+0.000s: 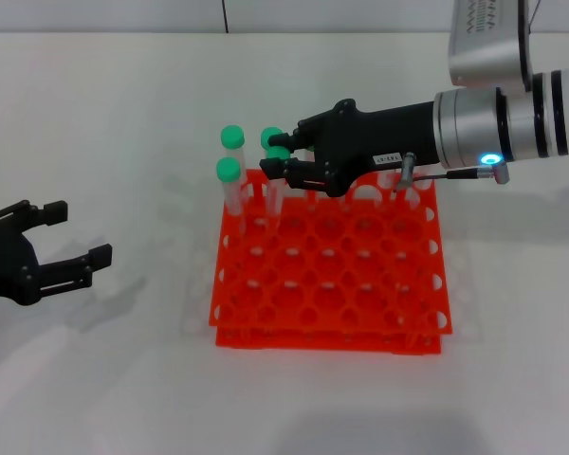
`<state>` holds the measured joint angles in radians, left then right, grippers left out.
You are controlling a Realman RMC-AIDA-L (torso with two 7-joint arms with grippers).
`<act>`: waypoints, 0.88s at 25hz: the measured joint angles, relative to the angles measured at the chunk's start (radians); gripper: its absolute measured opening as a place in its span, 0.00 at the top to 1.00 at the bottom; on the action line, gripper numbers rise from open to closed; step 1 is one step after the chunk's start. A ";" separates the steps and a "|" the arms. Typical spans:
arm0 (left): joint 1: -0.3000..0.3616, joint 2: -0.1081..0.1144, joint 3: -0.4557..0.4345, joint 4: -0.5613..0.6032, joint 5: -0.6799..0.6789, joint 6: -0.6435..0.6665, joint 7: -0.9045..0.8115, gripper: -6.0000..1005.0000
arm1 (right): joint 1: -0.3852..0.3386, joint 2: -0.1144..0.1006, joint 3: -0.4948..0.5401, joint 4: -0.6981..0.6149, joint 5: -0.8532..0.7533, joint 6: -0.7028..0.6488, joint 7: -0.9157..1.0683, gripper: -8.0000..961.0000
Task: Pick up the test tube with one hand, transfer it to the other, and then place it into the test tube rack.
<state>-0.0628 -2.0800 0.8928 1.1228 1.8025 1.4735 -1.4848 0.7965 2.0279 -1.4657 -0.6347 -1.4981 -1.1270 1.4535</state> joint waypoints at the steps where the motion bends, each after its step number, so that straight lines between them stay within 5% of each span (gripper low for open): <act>1: 0.000 0.000 0.000 0.000 0.002 0.001 -0.001 0.13 | -0.004 0.000 0.000 -0.002 0.006 -0.001 -0.004 0.58; 9: -0.002 0.000 0.000 0.001 0.010 0.003 -0.006 0.13 | -0.012 -0.003 0.001 -0.014 0.012 -0.011 0.000 0.58; 12: -0.002 0.000 0.000 0.003 0.010 0.006 -0.006 0.13 | -0.019 -0.008 0.009 -0.024 0.021 -0.045 0.001 0.42; 14: -0.002 0.000 0.000 0.004 0.010 0.008 -0.007 0.13 | -0.038 -0.015 0.023 -0.045 0.029 -0.092 0.002 0.41; 22: -0.027 0.001 -0.003 0.002 0.007 0.034 -0.003 0.13 | -0.206 -0.074 0.247 -0.116 0.027 -0.419 -0.061 0.39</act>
<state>-0.0900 -2.0790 0.8898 1.1253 1.8092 1.5074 -1.4878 0.5907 1.9540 -1.2184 -0.7509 -1.4715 -1.5462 1.3927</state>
